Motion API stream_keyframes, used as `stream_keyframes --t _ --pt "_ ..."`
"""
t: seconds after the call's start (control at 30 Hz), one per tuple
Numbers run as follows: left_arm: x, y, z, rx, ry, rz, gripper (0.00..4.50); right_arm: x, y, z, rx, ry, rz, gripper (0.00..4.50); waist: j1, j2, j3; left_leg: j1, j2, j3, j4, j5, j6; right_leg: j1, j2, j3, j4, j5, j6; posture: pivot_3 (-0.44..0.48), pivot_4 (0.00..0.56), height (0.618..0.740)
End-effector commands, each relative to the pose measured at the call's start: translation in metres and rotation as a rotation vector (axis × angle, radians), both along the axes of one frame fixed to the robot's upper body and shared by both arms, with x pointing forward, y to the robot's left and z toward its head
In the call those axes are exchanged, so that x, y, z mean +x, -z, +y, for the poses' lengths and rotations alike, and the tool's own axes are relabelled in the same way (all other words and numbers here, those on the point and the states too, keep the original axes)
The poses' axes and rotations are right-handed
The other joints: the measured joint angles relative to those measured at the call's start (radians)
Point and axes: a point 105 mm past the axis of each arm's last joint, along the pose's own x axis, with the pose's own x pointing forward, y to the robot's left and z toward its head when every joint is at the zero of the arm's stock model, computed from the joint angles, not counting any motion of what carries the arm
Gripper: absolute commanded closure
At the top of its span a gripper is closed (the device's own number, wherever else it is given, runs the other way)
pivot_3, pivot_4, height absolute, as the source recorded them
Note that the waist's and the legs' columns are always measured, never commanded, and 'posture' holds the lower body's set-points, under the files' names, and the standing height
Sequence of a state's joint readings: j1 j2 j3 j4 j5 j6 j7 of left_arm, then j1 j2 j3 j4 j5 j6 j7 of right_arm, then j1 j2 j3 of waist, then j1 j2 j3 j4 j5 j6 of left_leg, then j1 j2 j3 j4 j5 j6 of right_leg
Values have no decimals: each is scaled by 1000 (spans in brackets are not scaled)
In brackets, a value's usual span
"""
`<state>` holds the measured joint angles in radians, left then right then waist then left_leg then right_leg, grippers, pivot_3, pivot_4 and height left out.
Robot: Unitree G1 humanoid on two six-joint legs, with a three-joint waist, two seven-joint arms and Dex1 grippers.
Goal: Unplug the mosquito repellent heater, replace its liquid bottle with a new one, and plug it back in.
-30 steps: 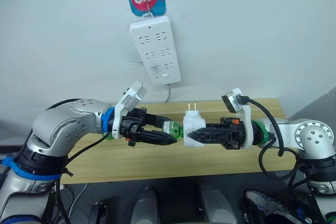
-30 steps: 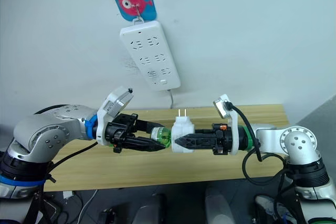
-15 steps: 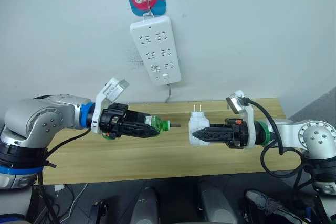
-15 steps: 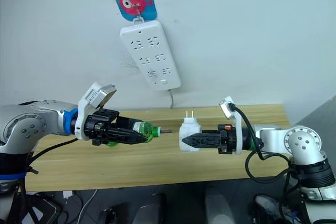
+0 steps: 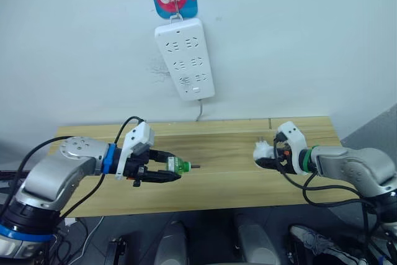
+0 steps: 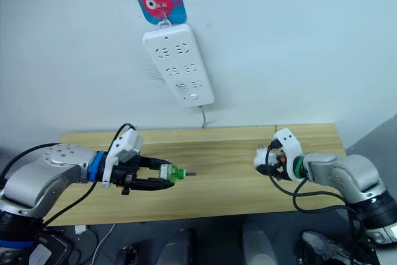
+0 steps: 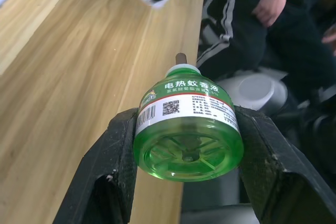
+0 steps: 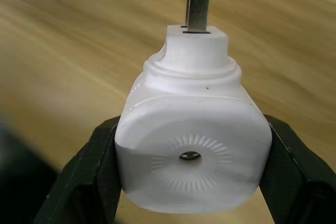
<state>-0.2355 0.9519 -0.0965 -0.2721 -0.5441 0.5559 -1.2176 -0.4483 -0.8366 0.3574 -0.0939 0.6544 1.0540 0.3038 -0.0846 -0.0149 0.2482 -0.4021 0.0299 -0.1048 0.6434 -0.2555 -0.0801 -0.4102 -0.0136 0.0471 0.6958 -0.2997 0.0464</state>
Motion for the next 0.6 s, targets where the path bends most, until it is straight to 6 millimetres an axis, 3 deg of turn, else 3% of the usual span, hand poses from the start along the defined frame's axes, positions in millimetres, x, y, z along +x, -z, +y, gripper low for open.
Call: stream_keyframes --t 0.03,0.43,0.47,0.53,0.6 --pt "0 -1 -4 16 25 -75 2219 18 -6 -5 -91 -28 -71 1475 -1 0 0 0 0 0 0 0 0 0 0 0 0 0 0 -91 240 725" --pt "-1 11 -14 8 31 -111 2219 42 7 -18 -173 -37 -36 1475 1 0 2 0 0 -1 0 0 0 0 0 -1 0 0 0 -73 232 725" --pt "-1 12 -14 9 32 -112 2219 43 6 -19 -168 -22 -41 721 1 0 2 0 0 -1 0 0 0 1 0 -1 1 0 0 -73 232 725" --pt "0 12 -14 8 32 -116 2219 45 3 -21 -153 2 -58 63 0 0 2 0 0 -1 0 0 0 1 0 -1 1 0 0 -86 224 725" --pt "5 11 -14 5 20 -134 2219 44 -4 -21 -130 15 -78 0 0 0 2 0 0 -1 1 0 0 1 0 -1 2 0 0 -92 220 725"
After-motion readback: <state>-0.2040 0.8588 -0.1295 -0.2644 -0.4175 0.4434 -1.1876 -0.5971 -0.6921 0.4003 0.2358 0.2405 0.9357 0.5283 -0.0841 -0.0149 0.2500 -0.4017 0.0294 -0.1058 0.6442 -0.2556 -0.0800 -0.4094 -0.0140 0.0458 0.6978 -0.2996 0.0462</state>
